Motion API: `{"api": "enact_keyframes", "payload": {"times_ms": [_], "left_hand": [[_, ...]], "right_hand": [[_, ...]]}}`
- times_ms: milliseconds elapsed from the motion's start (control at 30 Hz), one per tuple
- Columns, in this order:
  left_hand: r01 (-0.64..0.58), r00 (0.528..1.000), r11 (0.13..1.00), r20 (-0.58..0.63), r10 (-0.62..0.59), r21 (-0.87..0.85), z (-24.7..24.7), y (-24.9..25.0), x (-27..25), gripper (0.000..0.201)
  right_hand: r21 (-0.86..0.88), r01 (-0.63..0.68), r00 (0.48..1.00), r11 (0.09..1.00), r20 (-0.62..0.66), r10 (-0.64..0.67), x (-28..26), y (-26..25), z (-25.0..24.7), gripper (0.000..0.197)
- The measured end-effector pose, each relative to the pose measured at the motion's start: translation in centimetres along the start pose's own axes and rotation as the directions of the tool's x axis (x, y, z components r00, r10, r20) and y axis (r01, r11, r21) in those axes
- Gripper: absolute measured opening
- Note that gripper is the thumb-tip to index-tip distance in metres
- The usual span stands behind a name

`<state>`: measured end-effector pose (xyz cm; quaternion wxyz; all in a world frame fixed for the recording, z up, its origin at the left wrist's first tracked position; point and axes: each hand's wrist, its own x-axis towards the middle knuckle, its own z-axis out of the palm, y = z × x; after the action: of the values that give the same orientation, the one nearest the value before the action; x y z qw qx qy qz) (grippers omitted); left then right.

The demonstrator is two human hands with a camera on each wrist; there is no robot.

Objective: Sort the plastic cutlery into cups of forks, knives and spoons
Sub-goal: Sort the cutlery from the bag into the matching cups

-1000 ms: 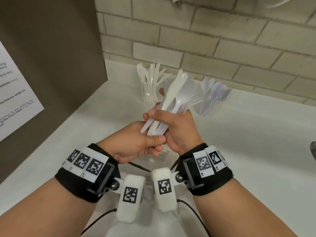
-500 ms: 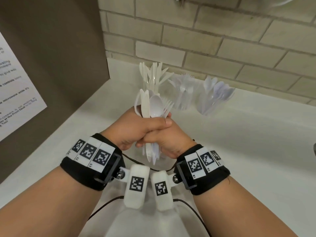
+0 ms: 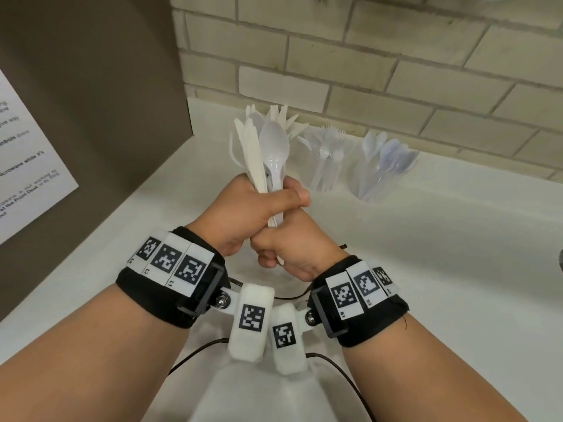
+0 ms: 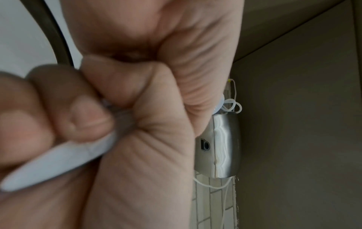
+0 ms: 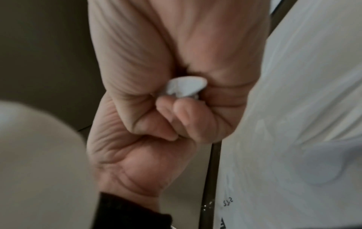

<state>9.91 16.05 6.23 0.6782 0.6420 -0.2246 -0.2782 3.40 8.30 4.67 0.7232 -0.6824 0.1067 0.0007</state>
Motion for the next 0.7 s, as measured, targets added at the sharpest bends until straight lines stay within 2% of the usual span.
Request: {"api": "enact_keyframes", "payload": {"times_ms": [67,133,200,233,300,367,433,500,600,700], "left_hand": [[-0.002,1.000,0.999,0.013,0.002,-0.038,-0.1,-0.3,-0.1,0.011],[-0.036,0.999,0.988,-0.024,0.032,-0.153,-0.5,-0.5,-0.1,0.012],[-0.079,0.997,0.929,-0.039,0.070,-0.360,-1.6,-0.7,0.0,0.018],[-0.089,0.996,0.894,-0.020,0.089,-0.440,-2.3,-0.8,0.2,0.019],[-0.051,0.990,0.852,0.085,0.112,-0.522,-3.5,-1.1,0.2,0.015],[0.053,0.961,0.834,0.254,0.106,-0.549,-4.1,-1.5,-0.1,0.011],[0.147,0.900,0.836,0.421,0.107,-0.528,-4.0,-2.0,-0.3,0.030],[0.210,0.841,0.838,0.530,0.108,-0.504,-3.6,-2.3,-0.4,0.040],[0.275,0.794,0.840,0.603,0.076,-0.467,-3.3,-2.4,-0.4,0.047],[0.286,0.792,0.853,0.609,0.047,-0.437,-3.4,-2.3,-0.4,0.047]], "right_hand": [[-0.057,0.016,0.999,0.998,0.038,-0.014,0.1,0.1,0.1,0.046],[-0.244,0.017,0.999,0.970,0.037,-0.008,0.4,0.0,-0.5,0.027],[-0.393,-0.026,1.000,0.919,-0.019,0.021,0.4,-0.5,-1.8,0.032],[-0.408,-0.037,0.998,0.912,-0.066,0.012,0.3,-1.0,-2.4,0.037],[-0.359,-0.001,0.983,0.934,-0.170,-0.064,0.1,-2.3,-3.6,0.043],[-0.239,0.090,0.948,0.967,-0.278,-0.156,0.2,-3.3,-4.1,0.038],[-0.152,0.189,0.916,0.970,-0.330,-0.230,0.3,-4.0,-4.0,0.029],[-0.134,0.218,0.905,0.967,-0.343,-0.251,0.5,-4.3,-3.6,0.022],[-0.123,0.213,0.918,0.969,-0.315,-0.241,0.7,-4.0,-3.2,0.020],[-0.049,0.225,0.941,0.973,-0.249,-0.230,0.5,-3.7,-3.0,0.016]]}}
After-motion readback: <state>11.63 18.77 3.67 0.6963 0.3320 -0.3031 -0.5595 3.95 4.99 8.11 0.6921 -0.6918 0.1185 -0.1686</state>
